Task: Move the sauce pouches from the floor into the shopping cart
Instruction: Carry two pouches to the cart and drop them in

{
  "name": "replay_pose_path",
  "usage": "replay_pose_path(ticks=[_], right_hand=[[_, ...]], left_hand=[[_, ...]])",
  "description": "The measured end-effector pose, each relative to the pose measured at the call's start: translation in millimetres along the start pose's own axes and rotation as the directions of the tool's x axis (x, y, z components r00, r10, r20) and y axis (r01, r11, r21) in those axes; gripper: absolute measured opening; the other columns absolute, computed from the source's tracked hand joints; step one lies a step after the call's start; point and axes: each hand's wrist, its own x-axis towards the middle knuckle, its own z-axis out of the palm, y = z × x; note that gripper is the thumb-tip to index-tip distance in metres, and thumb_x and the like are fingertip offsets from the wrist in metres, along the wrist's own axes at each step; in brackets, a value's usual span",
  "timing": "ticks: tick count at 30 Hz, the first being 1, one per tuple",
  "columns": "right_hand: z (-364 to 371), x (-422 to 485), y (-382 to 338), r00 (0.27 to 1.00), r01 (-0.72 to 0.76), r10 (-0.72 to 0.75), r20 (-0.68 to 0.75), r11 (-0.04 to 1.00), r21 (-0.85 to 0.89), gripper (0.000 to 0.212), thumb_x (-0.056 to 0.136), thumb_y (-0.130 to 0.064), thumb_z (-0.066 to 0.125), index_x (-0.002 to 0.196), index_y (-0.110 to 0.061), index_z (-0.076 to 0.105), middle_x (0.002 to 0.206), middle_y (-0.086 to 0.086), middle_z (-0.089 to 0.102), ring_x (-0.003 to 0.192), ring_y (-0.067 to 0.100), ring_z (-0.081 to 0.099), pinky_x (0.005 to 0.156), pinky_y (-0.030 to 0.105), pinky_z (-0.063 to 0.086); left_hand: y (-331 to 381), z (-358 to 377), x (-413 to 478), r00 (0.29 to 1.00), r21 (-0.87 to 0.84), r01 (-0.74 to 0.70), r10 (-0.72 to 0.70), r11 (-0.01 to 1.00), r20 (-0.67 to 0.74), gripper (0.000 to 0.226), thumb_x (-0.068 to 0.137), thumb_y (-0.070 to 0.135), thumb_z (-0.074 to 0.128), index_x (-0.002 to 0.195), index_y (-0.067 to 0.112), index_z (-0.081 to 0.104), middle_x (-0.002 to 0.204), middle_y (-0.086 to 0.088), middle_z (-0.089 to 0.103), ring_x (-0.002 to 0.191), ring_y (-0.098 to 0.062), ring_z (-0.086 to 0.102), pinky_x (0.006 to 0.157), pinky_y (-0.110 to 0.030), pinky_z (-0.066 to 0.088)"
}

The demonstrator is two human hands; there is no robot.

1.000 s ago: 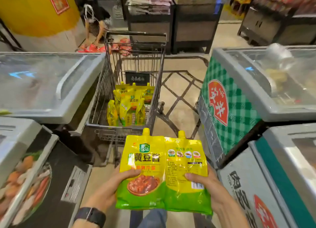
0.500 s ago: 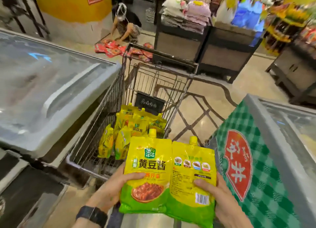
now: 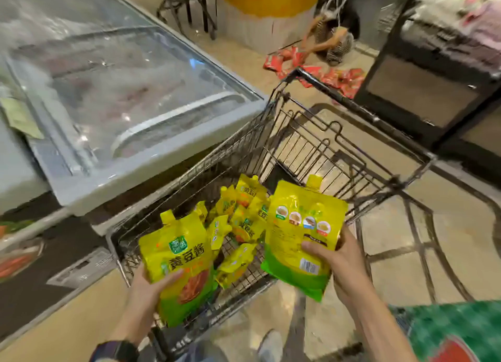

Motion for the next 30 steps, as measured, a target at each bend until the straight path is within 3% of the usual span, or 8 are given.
replay_pose_path(ticks=[4, 8, 13, 17, 21, 24, 28, 30], right_hand=[[8, 82, 7, 0.994, -0.012, 0.029, 0.101, 0.985, -0.171, 0.054, 0.063, 0.012, 0.079, 0.104, -0.019, 0.062, 0.1, 0.008, 0.074, 0.084, 0.026, 0.072, 0.073, 0.04, 0.059], [29, 145, 39, 0.985, -0.05, 0.102, 0.139, 0.94, -0.338, 0.05, 0.061, 0.011, 0.081, 0.097, -0.018, 0.065, 0.096, 0.007, 0.074, 0.085, 0.026, 0.07, 0.079, 0.043, 0.058], [41, 200, 94, 0.957, -0.073, 0.224, 0.182, 0.798, -0.598, 0.039, 0.045, -0.002, 0.083, 0.077, -0.017, 0.068, 0.076, 0.003, 0.073, 0.069, 0.022, 0.065, 0.074, 0.044, 0.057], [36, 221, 130, 0.956, 0.004, 0.23, 0.181, 0.608, -0.794, 0.034, 0.062, -0.001, 0.084, 0.061, -0.028, 0.062, 0.063, -0.004, 0.065, 0.067, 0.019, 0.061, 0.055, 0.012, 0.041], [24, 233, 177, 0.925, 0.112, 0.32, 0.206, 0.288, -0.951, 0.016, 0.074, -0.026, 0.08, 0.069, -0.02, 0.067, 0.074, 0.007, 0.067, 0.081, 0.027, 0.068, 0.065, 0.031, 0.041], [37, 234, 198, 0.869, 0.271, 0.406, 0.284, 0.09, -0.958, 0.017, 0.085, -0.032, 0.068, 0.09, -0.017, 0.072, 0.093, 0.008, 0.073, 0.097, 0.028, 0.067, 0.07, 0.03, 0.042], [29, 250, 208, 0.87, 0.256, 0.344, 0.353, 0.297, -0.92, 0.009, 0.081, -0.014, 0.072, 0.089, -0.009, 0.075, 0.089, 0.013, 0.074, 0.09, 0.031, 0.068, 0.072, 0.034, 0.044], [20, 257, 206, 0.867, 0.226, 0.347, 0.357, 0.365, -0.903, 0.01, 0.082, -0.007, 0.072, 0.091, -0.011, 0.074, 0.089, 0.008, 0.074, 0.089, 0.026, 0.067, 0.08, 0.038, 0.049]], left_hand=[[-16, 20, 12, 0.979, -0.021, -0.066, 0.061, 0.998, -0.193, 0.05, 0.08, -0.001, 0.076, 0.124, 0.011, 0.056, 0.11, -0.014, 0.07, 0.081, -0.017, 0.07, 0.059, -0.021, 0.057], [-39, 30, 44, 0.949, 0.088, -0.059, 0.083, 0.994, -0.303, 0.041, 0.076, 0.005, 0.083, 0.098, 0.03, 0.059, 0.121, -0.006, 0.061, 0.114, -0.027, 0.06, 0.099, -0.039, 0.046], [-76, 34, 96, 0.94, 0.033, 0.065, -0.05, 0.997, -0.338, 0.032, 0.079, -0.003, 0.077, 0.094, 0.012, 0.054, 0.11, -0.018, 0.067, 0.104, -0.035, 0.064, 0.081, -0.043, 0.056], [-103, 39, 120, 0.931, 0.129, 0.093, -0.041, 0.987, -0.362, 0.035, 0.08, 0.001, 0.08, 0.094, 0.019, 0.053, 0.109, -0.007, 0.065, 0.101, -0.026, 0.061, 0.098, -0.045, 0.045], [-127, 45, 133, 0.922, 0.27, 0.127, -0.012, 0.954, -0.388, 0.036, 0.076, -0.008, 0.079, 0.099, 0.009, 0.058, 0.099, -0.002, 0.064, 0.098, -0.024, 0.059, 0.086, -0.018, 0.047], [-132, 47, 128, 0.915, 0.392, 0.118, 0.054, 0.912, -0.4, 0.032, 0.079, -0.004, 0.079, 0.099, 0.014, 0.062, 0.093, -0.003, 0.066, 0.089, -0.023, 0.061, 0.079, -0.028, 0.043], [-129, 42, 119, 0.906, 0.367, 0.118, 0.051, 0.923, -0.421, 0.036, 0.079, -0.018, 0.07, 0.083, 0.017, 0.062, 0.087, -0.001, 0.068, 0.077, 0.01, 0.062, 0.074, -0.004, 0.044], [-129, 43, 117, 0.91, 0.352, 0.111, 0.047, 0.929, -0.411, 0.037, 0.079, -0.02, 0.068, 0.081, 0.018, 0.064, 0.084, 0.005, 0.07, 0.075, 0.011, 0.06, 0.071, -0.002, 0.044]])
